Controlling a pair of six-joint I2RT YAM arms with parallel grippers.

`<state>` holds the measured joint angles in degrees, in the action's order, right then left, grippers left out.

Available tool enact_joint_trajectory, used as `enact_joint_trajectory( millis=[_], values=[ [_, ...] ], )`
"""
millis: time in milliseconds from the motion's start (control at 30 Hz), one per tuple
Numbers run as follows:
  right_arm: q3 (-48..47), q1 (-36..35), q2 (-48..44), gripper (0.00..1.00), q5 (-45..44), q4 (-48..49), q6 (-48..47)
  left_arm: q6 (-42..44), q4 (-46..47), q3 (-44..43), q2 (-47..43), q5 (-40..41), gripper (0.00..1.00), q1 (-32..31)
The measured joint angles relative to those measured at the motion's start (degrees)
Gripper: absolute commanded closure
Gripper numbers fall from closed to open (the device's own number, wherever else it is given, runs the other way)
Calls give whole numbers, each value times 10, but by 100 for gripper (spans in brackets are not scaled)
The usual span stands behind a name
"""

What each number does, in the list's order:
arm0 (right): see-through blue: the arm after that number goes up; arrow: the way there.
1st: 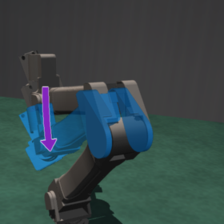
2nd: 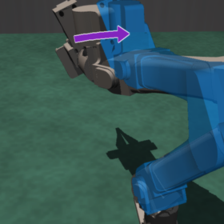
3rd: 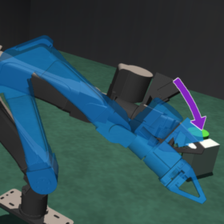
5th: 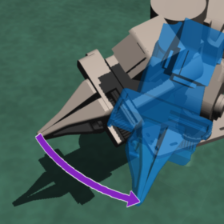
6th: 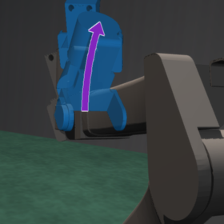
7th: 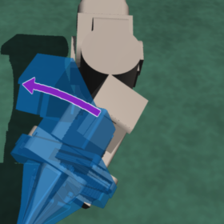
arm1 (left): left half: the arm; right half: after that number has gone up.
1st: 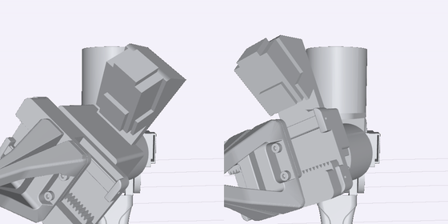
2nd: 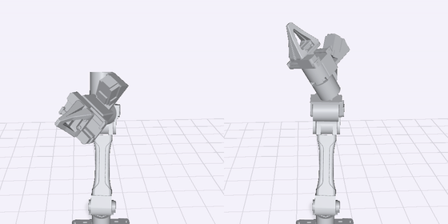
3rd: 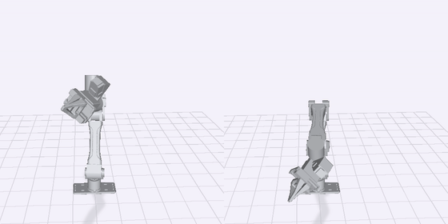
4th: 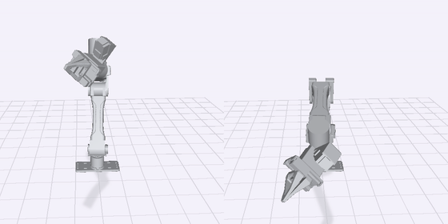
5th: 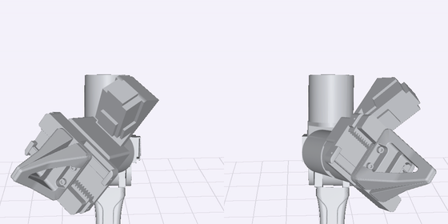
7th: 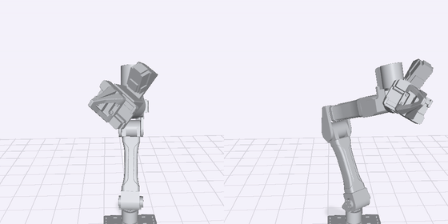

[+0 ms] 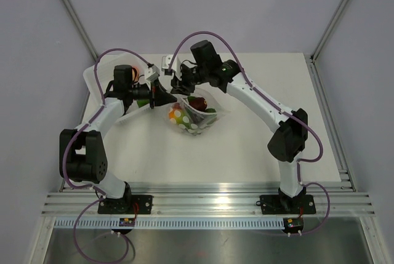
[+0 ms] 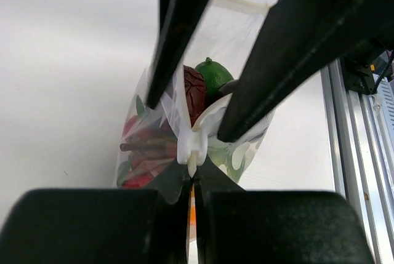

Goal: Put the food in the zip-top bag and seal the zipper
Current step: Zip the zipper food storage bag at the center of the board.

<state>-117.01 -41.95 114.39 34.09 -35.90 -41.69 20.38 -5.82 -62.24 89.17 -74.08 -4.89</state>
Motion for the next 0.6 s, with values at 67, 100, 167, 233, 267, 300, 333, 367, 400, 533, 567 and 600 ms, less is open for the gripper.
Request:
enact_joint_trajectory(
  millis=[67, 100, 167, 233, 267, 300, 333, 367, 400, 533, 567, 600],
  values=[
    [0, 3, 0, 56, 1, 7, 0, 7, -10, -3, 0, -2, 100, 0],
    [-2, 4, 0, 56, 1, 7, 0, 10, -14, -4, 0, -2, 100, 0],
    [-9, 5, 0, 56, 3, 3, 0, 14, -19, -4, 0, -3, 100, 0],
    [-22, 5, 0, 57, 12, -2, 0, 17, -21, -4, 0, -3, 100, 0],
    [-28, 5, 0, 57, 16, -4, 0, 18, -21, -4, 0, -3, 100, 0],
    [-35, 5, 0, 58, 20, -4, 0, 19, -21, -4, 0, -3, 100, 0],
    [-40, 5, 0, 58, 25, -4, 0, 19, -21, -4, 0, -3, 100, 0],
    [-45, 5, 0, 58, 30, -5, 0, 19, -22, -4, 0, -3, 100, 0],
    [-46, 5, 0, 58, 33, -6, -1, 19, -22, -4, 0, -3, 100, 0],
    [-59, 5, 7, 56, 55, -38, -7, 21, -23, -4, 0, -3, 100, 0],
    [-59, 5, 9, 55, 59, -44, -8, 21, -23, -4, 0, -3, 100, 0],
    [-60, 5, 11, 55, 60, -47, -9, 21, -23, -4, 0, -3, 100, 0]
  ],
)
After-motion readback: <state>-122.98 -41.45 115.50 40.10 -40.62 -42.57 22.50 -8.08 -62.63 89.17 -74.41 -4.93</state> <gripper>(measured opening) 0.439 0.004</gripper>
